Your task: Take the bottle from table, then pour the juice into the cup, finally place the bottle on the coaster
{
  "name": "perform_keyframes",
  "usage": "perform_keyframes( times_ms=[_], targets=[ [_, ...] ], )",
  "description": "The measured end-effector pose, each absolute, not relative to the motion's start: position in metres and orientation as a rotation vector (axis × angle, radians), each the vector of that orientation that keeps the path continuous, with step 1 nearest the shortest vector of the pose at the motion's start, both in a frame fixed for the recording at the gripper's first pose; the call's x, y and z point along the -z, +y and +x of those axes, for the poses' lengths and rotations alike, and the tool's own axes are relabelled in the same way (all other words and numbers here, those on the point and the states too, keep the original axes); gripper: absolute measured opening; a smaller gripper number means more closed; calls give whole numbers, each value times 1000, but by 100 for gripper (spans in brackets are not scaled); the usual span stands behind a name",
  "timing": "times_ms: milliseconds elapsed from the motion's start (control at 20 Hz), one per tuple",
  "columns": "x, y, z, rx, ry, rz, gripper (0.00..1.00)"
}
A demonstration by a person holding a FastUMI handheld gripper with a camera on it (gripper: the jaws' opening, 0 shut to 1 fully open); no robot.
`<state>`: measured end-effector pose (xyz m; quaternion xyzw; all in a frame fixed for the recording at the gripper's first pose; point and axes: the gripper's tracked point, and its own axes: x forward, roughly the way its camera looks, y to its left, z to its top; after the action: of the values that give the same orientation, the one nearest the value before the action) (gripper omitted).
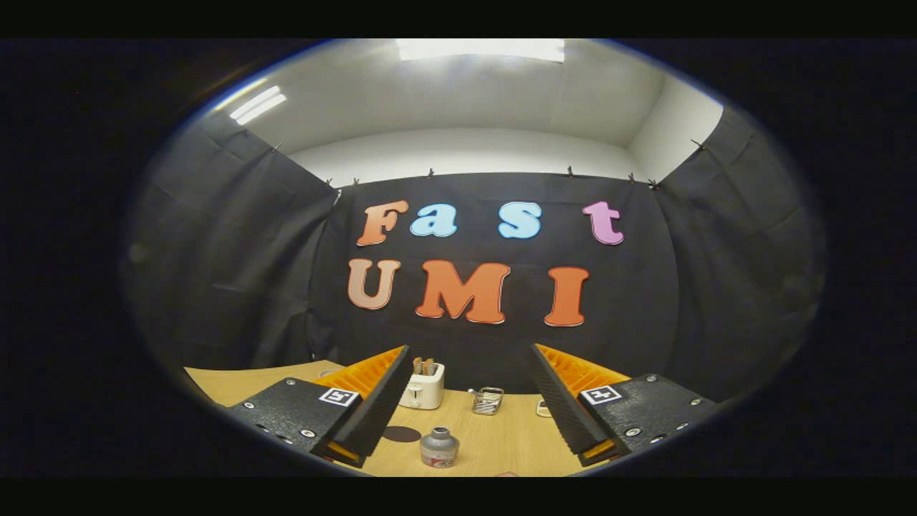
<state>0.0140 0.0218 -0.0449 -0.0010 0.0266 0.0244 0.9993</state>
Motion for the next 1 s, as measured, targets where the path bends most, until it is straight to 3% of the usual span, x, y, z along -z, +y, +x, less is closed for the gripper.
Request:
perform_keyframes(
  times_ms=[500,1000],
  targets=[
    [158,52,21,-112,193,39,97],
    [278,51,29,-85,367,88,97]
  ],
)
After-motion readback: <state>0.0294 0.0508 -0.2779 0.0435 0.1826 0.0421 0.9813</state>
